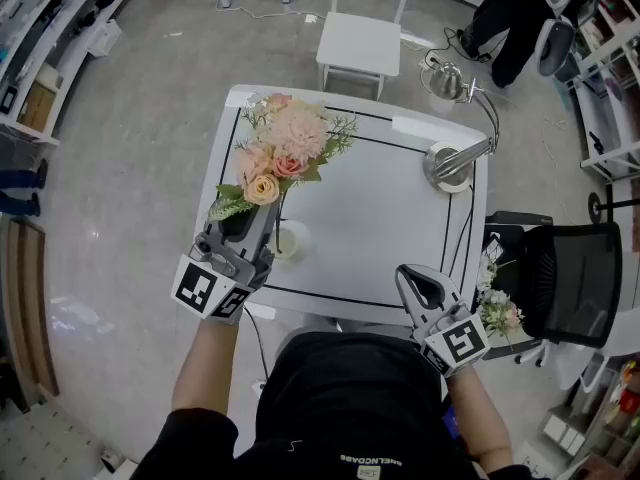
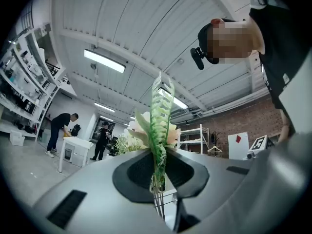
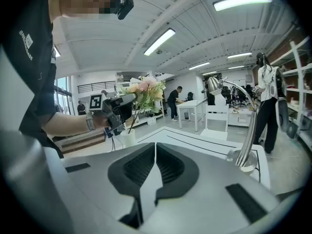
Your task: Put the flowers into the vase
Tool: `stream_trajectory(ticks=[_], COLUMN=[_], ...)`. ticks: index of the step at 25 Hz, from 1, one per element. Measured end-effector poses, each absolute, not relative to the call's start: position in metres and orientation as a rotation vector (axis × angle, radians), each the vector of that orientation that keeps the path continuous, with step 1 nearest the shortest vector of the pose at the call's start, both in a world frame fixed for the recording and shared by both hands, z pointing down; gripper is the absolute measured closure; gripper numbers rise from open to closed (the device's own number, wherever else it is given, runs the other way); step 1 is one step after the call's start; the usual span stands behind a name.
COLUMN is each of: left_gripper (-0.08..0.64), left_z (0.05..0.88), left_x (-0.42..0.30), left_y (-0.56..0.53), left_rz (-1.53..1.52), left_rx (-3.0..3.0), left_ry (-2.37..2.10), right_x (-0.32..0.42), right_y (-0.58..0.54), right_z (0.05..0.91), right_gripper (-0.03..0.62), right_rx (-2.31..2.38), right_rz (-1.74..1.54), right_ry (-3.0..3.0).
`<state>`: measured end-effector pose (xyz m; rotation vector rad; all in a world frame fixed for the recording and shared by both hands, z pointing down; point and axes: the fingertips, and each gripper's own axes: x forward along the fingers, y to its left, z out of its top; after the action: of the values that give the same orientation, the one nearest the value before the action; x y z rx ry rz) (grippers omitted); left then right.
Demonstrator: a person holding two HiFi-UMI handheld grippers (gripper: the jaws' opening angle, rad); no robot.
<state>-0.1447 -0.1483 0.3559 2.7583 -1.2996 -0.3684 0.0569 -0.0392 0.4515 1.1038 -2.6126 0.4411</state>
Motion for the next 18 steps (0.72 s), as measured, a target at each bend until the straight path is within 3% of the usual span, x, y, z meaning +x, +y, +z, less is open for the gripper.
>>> stream_trajectory(ticks=[18], left_gripper=[0.512], left_z=[0.384], left_x=[-0.158], left_y=[-0.101], left_rz=[-0.304], left_rx=[2.715], left_ry=[-1.306], right_x=[0.034], right_y=[-0.033], right_z=[0.454], right_gripper=[0.580], right_rx=[1.023], right_rz=[0.416], right_ry=[-2.640])
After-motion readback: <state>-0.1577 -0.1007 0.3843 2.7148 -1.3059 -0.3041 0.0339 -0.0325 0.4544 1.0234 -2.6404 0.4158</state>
